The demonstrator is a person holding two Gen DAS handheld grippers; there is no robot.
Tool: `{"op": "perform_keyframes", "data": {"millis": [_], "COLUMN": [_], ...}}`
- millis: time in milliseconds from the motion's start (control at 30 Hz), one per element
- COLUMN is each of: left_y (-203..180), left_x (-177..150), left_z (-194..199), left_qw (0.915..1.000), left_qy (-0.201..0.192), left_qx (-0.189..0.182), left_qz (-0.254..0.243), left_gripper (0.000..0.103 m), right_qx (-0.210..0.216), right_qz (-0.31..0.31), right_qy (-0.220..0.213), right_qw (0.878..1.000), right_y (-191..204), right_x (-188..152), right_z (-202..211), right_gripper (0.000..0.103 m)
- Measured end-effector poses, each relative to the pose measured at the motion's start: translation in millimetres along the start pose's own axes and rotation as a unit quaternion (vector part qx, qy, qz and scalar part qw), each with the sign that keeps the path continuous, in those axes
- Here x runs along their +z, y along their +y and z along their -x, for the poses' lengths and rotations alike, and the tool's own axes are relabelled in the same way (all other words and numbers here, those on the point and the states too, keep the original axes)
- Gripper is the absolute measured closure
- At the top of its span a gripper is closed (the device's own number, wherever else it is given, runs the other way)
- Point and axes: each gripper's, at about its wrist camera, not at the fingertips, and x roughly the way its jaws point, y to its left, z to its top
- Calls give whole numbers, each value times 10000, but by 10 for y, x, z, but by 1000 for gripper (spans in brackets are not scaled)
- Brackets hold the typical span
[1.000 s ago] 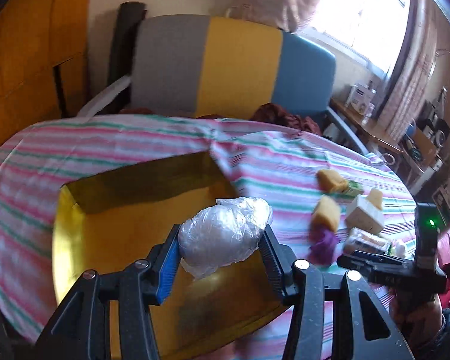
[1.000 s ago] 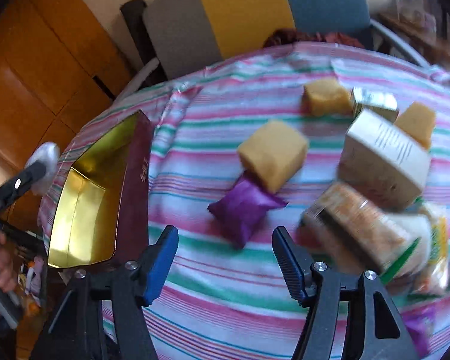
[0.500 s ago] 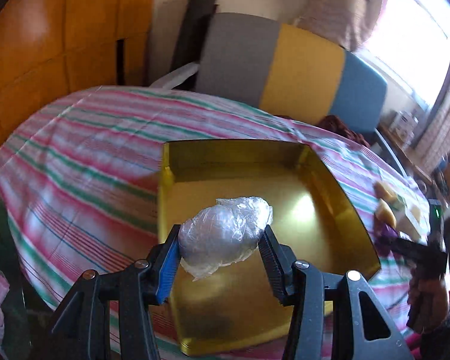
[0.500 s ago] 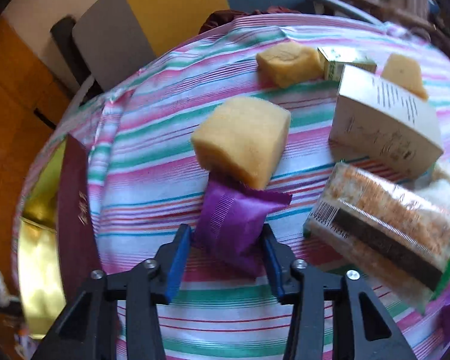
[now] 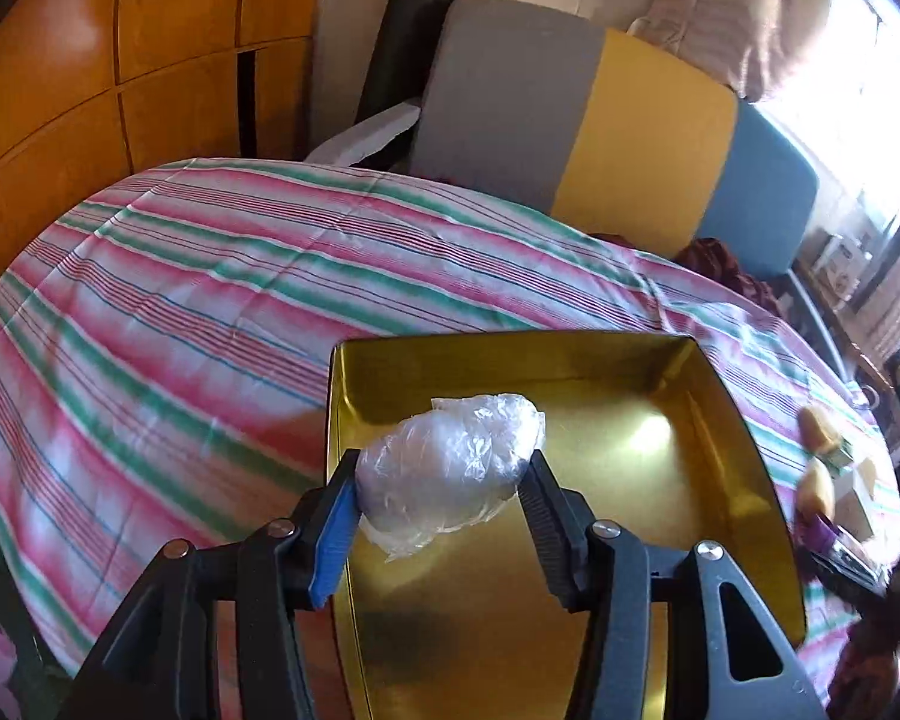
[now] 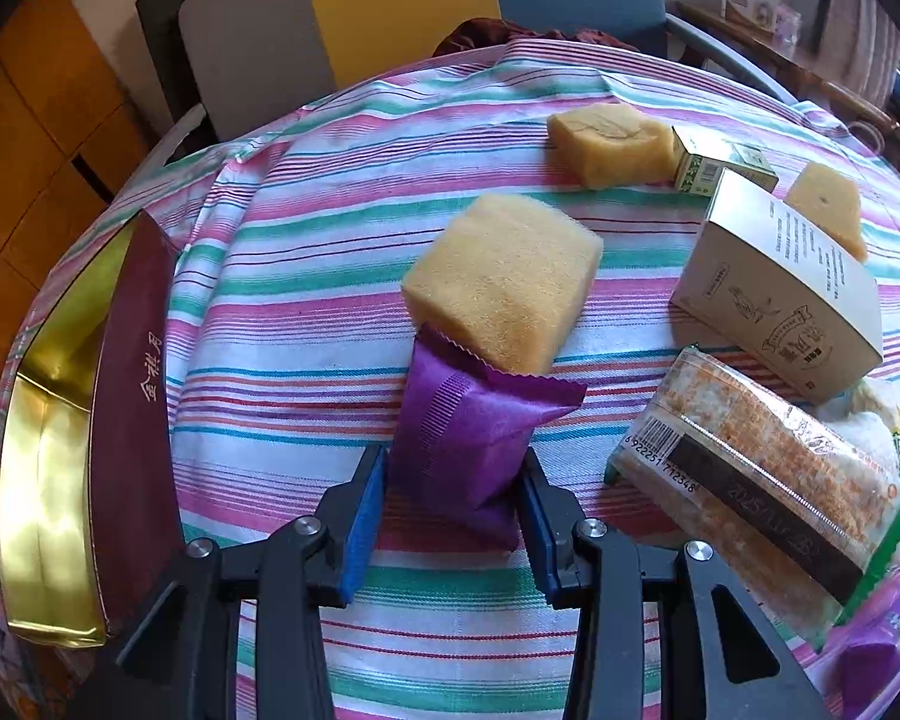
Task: Organize objects
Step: 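Carry the white bag into the gold tray and open left gripper while right grasps purple snack, then carry the purple snack with the right gripper into the tray and release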
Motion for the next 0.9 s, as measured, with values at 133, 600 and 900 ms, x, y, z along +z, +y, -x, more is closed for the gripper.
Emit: {"op": "perform_keyframes", "data": {"millis": [133,600,900], "left_y": [35,33,-102], "left_x": [143,243,-406], "left_z": [-240,-253,397], "left_qw": [9996,9976,9991], "left_qy": [60,-141,-378], "left_qx": [274,681,191], "left_qz": [-5,-28,30], "left_gripper": [46,31,31], "right_qx": [-27,-164,-229], "right_qz": [97,370,444], "right_qy": [-41,-145,-166], "right_qw": [9999,9991,9986], "right_y": [24,94,121], "right_x": [-16,-24,-62], "right_z": [-1,-43,-22], "right_gripper": [60,60,61]}}
